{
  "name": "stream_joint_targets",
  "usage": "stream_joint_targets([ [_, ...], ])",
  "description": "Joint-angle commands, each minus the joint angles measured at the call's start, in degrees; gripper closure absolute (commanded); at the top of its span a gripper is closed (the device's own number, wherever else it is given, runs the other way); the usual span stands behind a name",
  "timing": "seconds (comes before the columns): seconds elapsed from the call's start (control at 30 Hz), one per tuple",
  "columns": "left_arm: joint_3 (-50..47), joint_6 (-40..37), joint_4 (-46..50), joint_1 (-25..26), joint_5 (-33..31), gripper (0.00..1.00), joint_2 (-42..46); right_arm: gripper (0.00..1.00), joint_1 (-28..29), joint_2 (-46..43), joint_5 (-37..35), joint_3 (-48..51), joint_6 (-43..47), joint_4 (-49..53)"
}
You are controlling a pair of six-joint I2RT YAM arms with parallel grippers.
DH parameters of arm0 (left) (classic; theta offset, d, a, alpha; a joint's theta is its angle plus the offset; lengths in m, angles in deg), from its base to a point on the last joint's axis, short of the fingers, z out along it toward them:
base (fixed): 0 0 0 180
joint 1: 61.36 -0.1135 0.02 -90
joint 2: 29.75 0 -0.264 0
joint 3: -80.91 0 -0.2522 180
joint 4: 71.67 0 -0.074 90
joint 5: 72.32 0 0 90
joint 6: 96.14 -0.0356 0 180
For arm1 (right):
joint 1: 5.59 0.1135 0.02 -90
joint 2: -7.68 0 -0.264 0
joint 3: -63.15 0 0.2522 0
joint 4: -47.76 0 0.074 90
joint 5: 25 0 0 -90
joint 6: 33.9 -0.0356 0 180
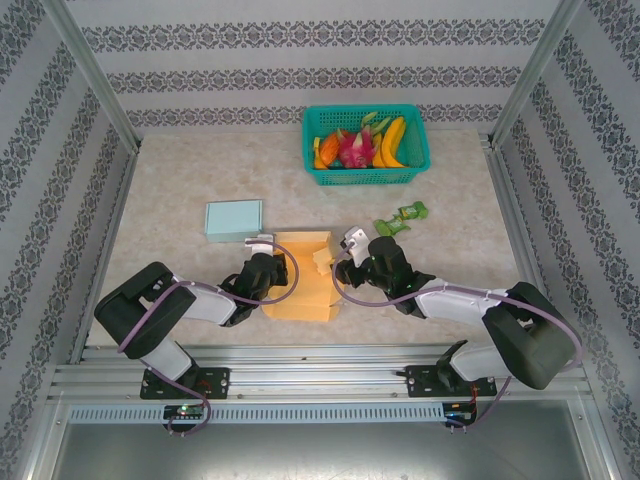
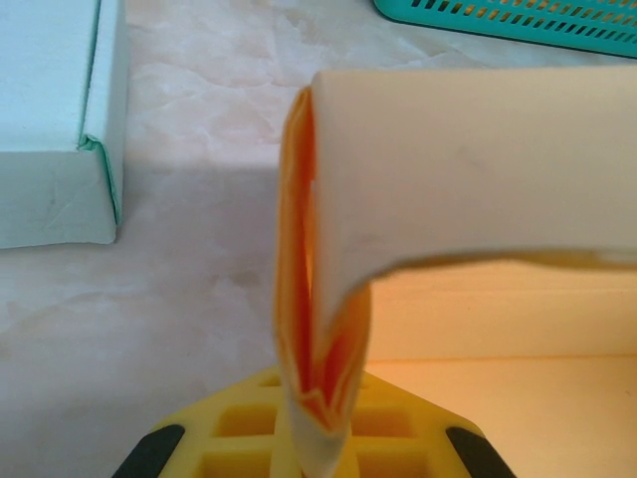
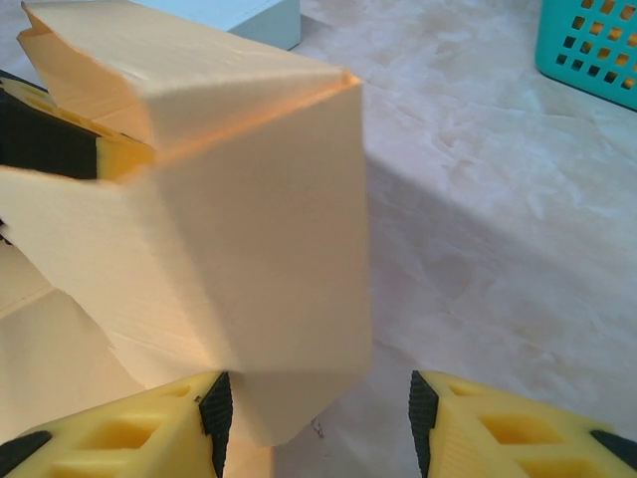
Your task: Fold the paper box
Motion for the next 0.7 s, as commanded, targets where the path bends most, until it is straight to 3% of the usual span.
stream_joint_targets([
  [0.0, 1.45, -0.1, 0.5, -0.32, -1.98, 1.0, -0.43, 0.47, 0.86, -2.52, 0.74, -1.21, 0.34, -0.04],
  [0.23, 1.02, -0.14, -0.3, -0.31, -0.49, 1.0, -0.05, 0.47, 0.05, -4.5, 1.49, -0.92, 0.45, 0.45],
  [0.67, 1.05, -0.03, -1.33, -0.22, 0.32, 1.0, -0.59, 0.49, 1.62, 2.51, 0.78, -4.6, 0.4, -2.22],
])
